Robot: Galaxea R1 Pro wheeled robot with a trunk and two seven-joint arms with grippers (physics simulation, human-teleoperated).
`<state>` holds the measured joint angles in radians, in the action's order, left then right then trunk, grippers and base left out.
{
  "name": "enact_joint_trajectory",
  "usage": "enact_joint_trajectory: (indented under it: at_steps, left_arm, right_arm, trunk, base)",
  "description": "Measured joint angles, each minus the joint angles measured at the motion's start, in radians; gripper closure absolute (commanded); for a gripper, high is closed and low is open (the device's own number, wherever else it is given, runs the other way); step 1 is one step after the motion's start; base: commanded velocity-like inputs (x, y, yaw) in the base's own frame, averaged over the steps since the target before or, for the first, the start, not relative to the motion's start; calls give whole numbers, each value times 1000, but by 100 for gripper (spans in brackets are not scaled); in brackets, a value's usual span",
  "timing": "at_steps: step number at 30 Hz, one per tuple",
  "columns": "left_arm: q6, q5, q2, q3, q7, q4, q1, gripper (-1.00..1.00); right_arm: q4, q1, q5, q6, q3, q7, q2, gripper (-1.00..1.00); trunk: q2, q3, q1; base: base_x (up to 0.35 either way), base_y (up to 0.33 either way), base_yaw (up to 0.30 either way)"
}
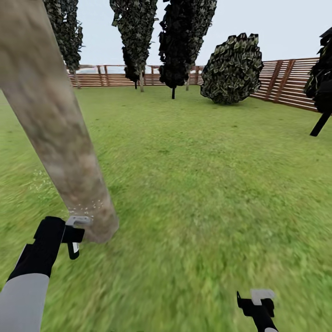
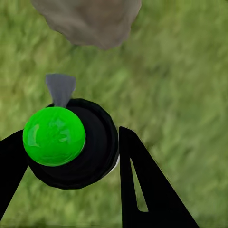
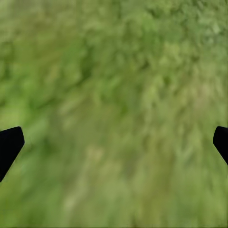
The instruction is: In the garden, pick up the pesticide atomizer on the floor and spray pesticide onto both trees until each tree trunk is fully covered.
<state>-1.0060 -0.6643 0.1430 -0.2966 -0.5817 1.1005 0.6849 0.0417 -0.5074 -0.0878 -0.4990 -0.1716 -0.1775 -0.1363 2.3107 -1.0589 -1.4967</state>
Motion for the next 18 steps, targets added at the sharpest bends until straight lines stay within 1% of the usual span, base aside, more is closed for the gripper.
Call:
enact_joint_trajectory:
  at_steps: [5,6,8,9,14,18]
  left_arm:
    - [3,8,0,0,-2,4,-7,100]
    - [4,8,0,-1,-2,5,-15,100]
    - [8,8,-11,-35,-5,-2,-29,100]
    - [8,14,-12,-40,-6,-3,-29,100]
    - [8,13,-15,-43,-7,-4,-30,100]
    - [8,14,-15,-44,-8,-5,-31,100]
  right_arm:
    - [0,0,1,0,-2,1,1,-100]
    - [0,0,1,0,-2,1,2,-100]
    - [0,0,1,0,-2,1,1,-100]
    - [0,0,1,0,-2,1,1,-100]
    - [0,0,1,0,-1,0,0,-100]
    - [0,0,0,0,-2,1,1,-100]
  trunk:
    - [0,0,0]
    - [0,0,0]
    - [0,0,0]
    - [0,0,0]
    - [0,0,0]
    - [0,0,0]
  base:
    - [1,0,271]
    - [0,0,66]
    - [169,-141,6]
    - [208,-176,2]
    - [208,-203,1]
    - [105,-249,0]
